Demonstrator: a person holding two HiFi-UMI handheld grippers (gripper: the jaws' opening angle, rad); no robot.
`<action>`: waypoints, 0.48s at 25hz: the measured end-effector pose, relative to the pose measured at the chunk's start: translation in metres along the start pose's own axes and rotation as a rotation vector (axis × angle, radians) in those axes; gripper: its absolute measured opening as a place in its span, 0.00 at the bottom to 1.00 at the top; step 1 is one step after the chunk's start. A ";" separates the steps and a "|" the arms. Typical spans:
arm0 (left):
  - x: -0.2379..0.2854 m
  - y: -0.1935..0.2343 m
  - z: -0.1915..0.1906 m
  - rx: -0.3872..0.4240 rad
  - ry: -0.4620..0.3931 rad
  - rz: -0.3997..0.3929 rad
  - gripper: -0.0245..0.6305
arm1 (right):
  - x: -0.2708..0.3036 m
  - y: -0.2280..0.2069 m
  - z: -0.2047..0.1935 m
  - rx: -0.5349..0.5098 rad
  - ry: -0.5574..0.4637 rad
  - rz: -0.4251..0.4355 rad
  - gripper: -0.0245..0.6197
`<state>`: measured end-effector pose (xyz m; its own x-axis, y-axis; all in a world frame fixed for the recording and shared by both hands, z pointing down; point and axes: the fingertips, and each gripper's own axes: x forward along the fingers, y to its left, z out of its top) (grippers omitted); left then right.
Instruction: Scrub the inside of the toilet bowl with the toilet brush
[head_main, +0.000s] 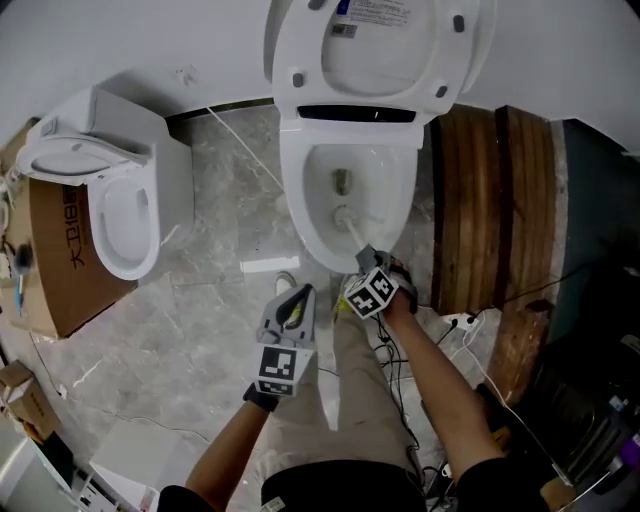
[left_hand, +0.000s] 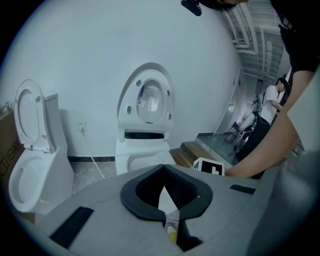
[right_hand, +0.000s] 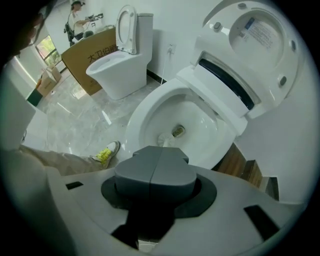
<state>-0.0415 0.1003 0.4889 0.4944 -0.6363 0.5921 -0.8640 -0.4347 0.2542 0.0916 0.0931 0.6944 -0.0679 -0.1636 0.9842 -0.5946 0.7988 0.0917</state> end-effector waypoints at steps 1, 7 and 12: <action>-0.007 -0.003 0.010 0.013 -0.003 -0.001 0.07 | -0.010 0.003 0.000 0.038 -0.004 0.022 0.30; -0.050 -0.017 0.071 0.060 -0.039 0.014 0.07 | -0.083 -0.007 0.009 0.209 -0.055 0.027 0.28; -0.084 -0.035 0.112 0.086 -0.060 0.026 0.07 | -0.167 -0.005 0.018 0.322 -0.156 0.043 0.28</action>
<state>-0.0421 0.0972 0.3445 0.4793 -0.6836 0.5504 -0.8663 -0.4692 0.1717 0.0914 0.1065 0.5265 -0.2054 -0.2398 0.9488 -0.8087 0.5877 -0.0265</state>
